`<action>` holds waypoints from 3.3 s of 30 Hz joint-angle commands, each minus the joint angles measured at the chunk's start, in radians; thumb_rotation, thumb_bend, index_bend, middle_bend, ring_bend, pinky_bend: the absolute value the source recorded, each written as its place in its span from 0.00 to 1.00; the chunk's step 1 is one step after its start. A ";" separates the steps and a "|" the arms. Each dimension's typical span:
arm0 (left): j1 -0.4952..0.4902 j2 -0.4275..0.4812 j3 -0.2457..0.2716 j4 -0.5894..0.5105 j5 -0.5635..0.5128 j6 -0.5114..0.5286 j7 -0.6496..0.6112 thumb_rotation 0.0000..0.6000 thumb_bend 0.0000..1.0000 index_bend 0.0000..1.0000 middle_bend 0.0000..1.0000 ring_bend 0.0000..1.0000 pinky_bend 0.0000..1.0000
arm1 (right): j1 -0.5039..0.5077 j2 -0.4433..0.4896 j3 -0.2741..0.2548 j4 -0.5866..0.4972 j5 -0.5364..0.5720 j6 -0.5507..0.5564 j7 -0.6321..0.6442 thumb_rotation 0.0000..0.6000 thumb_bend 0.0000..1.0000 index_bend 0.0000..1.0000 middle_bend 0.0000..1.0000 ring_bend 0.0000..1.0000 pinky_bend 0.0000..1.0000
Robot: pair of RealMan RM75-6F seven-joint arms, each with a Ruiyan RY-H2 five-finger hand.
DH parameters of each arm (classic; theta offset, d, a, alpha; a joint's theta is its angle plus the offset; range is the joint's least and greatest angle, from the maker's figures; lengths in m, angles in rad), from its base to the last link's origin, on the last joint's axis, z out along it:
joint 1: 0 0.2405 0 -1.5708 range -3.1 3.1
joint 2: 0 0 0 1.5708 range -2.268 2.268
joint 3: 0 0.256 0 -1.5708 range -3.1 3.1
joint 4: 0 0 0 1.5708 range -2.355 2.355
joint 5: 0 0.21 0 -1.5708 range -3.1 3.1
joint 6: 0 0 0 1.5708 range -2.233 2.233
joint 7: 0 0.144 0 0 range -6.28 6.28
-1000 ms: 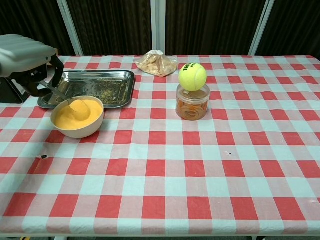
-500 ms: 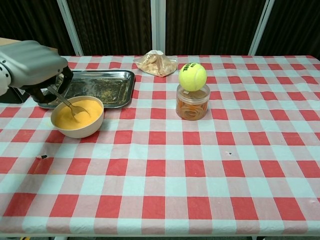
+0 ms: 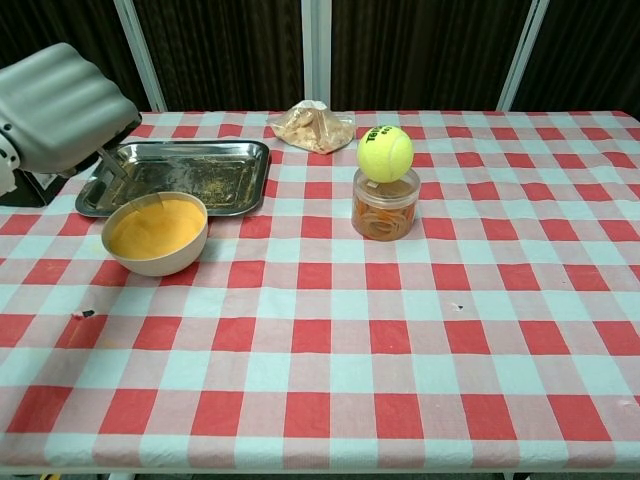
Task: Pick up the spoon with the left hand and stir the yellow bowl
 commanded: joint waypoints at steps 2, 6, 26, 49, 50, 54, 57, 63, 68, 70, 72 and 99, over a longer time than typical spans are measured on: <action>0.016 -0.005 0.015 -0.022 0.034 0.016 0.042 1.00 0.48 0.68 0.99 0.95 0.99 | -0.001 0.000 -0.001 0.000 0.000 0.001 0.000 1.00 0.27 0.00 0.08 0.00 0.00; 0.021 -0.016 0.009 -0.033 0.027 -0.001 0.074 1.00 0.48 0.68 0.99 0.95 0.99 | -0.003 0.002 -0.001 -0.002 0.000 0.003 -0.001 1.00 0.27 0.00 0.08 0.00 0.00; 0.046 -0.041 -0.032 0.030 0.087 -0.010 0.125 1.00 0.48 0.68 0.99 0.95 0.99 | -0.002 0.002 0.001 -0.003 -0.001 0.003 -0.002 1.00 0.27 0.00 0.08 0.00 0.00; -0.002 0.053 -0.334 -0.028 -0.245 -0.317 -0.418 1.00 0.46 0.68 0.99 0.95 0.99 | 0.002 0.001 0.003 0.007 0.009 -0.010 0.006 1.00 0.27 0.00 0.08 0.00 0.00; -0.011 0.052 -0.344 -0.014 -0.268 -0.334 -0.429 1.00 0.46 0.68 0.99 0.95 0.99 | 0.002 0.001 0.003 0.007 0.009 -0.010 0.007 1.00 0.27 0.00 0.08 0.00 0.00; -0.053 0.044 -0.389 0.054 -0.406 -0.423 -0.478 1.00 0.46 0.67 0.98 0.95 0.99 | 0.005 0.000 0.003 0.009 0.009 -0.015 0.010 1.00 0.27 0.00 0.08 0.00 0.00; -0.089 0.035 -0.411 0.112 -0.500 -0.469 -0.500 1.00 0.46 0.66 0.98 0.95 0.99 | 0.006 -0.002 0.003 0.011 0.011 -0.018 0.011 1.00 0.27 0.00 0.08 0.00 0.00; -0.153 0.015 -0.403 0.215 -0.622 -0.514 -0.480 1.00 0.44 0.64 0.98 0.95 0.99 | 0.007 -0.002 0.003 0.011 0.010 -0.018 0.012 1.00 0.27 0.00 0.08 0.00 0.00; -0.191 -0.001 -0.381 0.275 -0.692 -0.524 -0.454 1.00 0.40 0.58 0.98 0.95 0.99 | 0.007 -0.001 0.004 0.009 0.014 -0.022 0.008 1.00 0.27 0.00 0.08 0.00 0.00; -0.200 -0.007 -0.372 0.294 -0.713 -0.526 -0.453 1.00 0.38 0.55 0.98 0.95 0.99 | 0.007 0.000 0.005 0.007 0.015 -0.022 0.007 1.00 0.27 0.00 0.08 0.00 0.00; -0.200 -0.006 -0.369 0.298 -0.727 -0.530 -0.464 1.00 0.36 0.50 0.98 0.95 0.99 | 0.008 0.000 0.005 0.006 0.014 -0.021 0.006 1.00 0.27 0.00 0.08 0.00 0.00; 0.366 0.362 -0.001 0.014 0.150 0.050 -1.080 1.00 0.17 0.31 0.32 0.27 0.29 | 0.013 0.003 -0.007 0.007 0.010 -0.042 0.010 1.00 0.27 0.00 0.01 0.00 0.00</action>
